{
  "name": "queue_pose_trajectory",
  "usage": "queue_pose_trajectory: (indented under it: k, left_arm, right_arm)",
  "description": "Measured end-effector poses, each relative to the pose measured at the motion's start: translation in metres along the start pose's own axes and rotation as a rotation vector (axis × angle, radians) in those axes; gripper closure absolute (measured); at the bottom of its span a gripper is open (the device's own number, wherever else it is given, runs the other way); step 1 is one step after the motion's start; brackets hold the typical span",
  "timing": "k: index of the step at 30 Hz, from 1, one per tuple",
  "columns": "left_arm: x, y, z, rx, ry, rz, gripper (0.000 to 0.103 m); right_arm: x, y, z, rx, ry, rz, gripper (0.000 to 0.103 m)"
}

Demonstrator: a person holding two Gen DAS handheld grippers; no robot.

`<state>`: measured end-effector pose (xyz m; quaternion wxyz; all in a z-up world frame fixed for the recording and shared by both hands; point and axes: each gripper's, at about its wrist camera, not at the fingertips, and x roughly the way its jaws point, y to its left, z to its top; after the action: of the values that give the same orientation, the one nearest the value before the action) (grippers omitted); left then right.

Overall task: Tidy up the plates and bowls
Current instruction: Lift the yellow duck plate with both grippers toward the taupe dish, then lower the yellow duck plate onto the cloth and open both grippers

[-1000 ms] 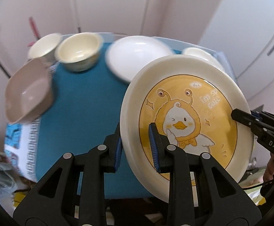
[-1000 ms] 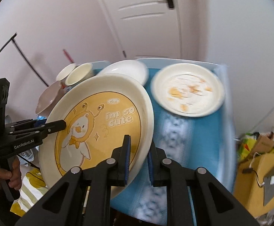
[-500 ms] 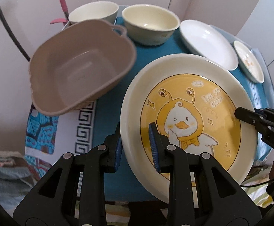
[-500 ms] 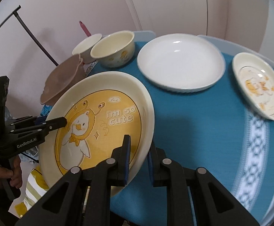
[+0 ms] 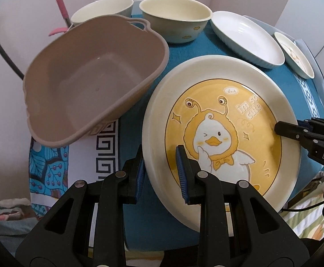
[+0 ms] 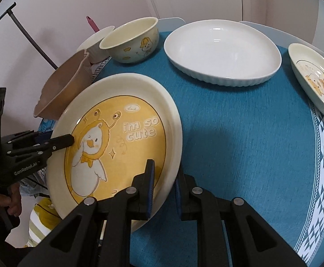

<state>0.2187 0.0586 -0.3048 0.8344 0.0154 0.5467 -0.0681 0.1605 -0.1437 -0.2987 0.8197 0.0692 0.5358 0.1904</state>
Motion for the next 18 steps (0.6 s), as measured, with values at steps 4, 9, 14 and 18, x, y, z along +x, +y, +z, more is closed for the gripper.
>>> queue_pose_trajectory:
  k: [4, 9, 14, 18]
  left_arm:
    - [0.001, -0.001, 0.001, 0.005, 0.006, 0.006, 0.079]
    - [0.001, -0.006, 0.002, 0.004, 0.014, 0.021, 0.07]
    - [-0.006, -0.013, 0.0, 0.027, -0.034, 0.05, 0.029]
    - [-0.009, -0.019, -0.001, 0.043, -0.03, 0.076, 0.029]
  right_arm:
    - [0.001, 0.002, 0.001, 0.008, 0.006, -0.004, 0.088]
    - [0.002, 0.002, 0.002, 0.033, 0.002, -0.01, 0.088]
    - [0.005, 0.004, 0.002, 0.037, 0.008, -0.022, 0.088]
    - [0.003, 0.001, 0.0, 0.059, 0.004, -0.01, 0.088]
